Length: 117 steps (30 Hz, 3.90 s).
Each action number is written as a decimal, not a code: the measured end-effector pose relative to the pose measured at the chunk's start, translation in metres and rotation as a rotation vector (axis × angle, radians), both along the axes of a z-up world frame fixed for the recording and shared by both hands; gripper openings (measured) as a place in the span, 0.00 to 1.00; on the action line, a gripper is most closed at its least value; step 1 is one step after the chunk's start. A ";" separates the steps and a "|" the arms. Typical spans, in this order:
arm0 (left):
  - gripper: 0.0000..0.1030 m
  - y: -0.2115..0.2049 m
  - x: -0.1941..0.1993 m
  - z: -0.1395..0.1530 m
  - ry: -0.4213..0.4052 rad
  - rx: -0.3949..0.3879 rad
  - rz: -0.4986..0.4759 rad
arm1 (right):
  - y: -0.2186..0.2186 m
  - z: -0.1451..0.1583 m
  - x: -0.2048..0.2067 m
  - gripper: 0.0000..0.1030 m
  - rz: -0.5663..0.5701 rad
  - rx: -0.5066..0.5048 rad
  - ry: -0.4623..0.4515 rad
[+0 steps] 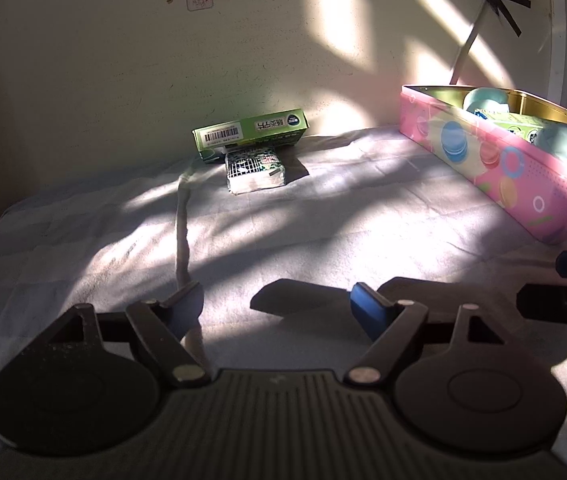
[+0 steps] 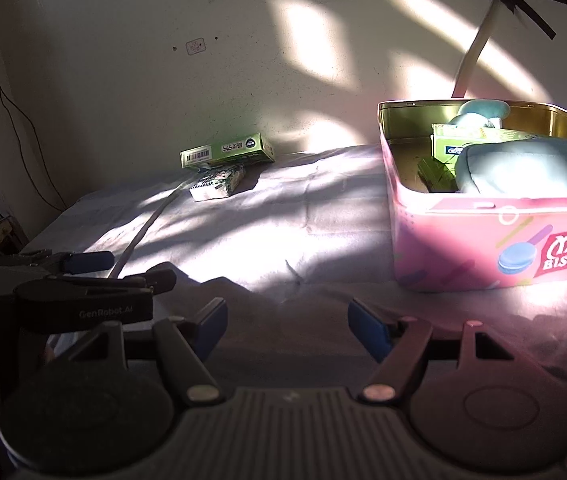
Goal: Organize objects
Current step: 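Withdraw both grippers and move toward the small green box, then close both grippers on the small green box, then lift the green box with both grippers and carry it over the tin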
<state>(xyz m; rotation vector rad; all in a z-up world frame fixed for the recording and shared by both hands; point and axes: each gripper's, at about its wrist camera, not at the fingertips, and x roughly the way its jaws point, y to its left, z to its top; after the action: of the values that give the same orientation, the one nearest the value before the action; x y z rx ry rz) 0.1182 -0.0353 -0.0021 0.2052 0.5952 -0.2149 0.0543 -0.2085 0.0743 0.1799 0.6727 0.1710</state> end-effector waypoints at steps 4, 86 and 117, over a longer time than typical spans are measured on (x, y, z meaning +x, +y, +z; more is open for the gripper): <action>0.80 0.013 0.008 -0.001 0.005 -0.004 0.024 | 0.013 -0.003 0.012 0.68 0.030 -0.007 0.011; 0.83 0.055 0.015 0.012 0.089 -0.470 -0.211 | -0.046 0.007 -0.032 0.59 -0.070 0.208 0.072; 0.62 -0.136 0.036 0.095 0.077 -0.438 -0.432 | -0.090 0.063 -0.005 0.51 -0.001 -0.227 -0.275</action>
<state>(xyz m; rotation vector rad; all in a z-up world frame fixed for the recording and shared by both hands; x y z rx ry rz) 0.1542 -0.1718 0.0925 -0.1032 0.5612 -0.7648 0.0497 -0.2986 0.1369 -0.0610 0.4137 0.1140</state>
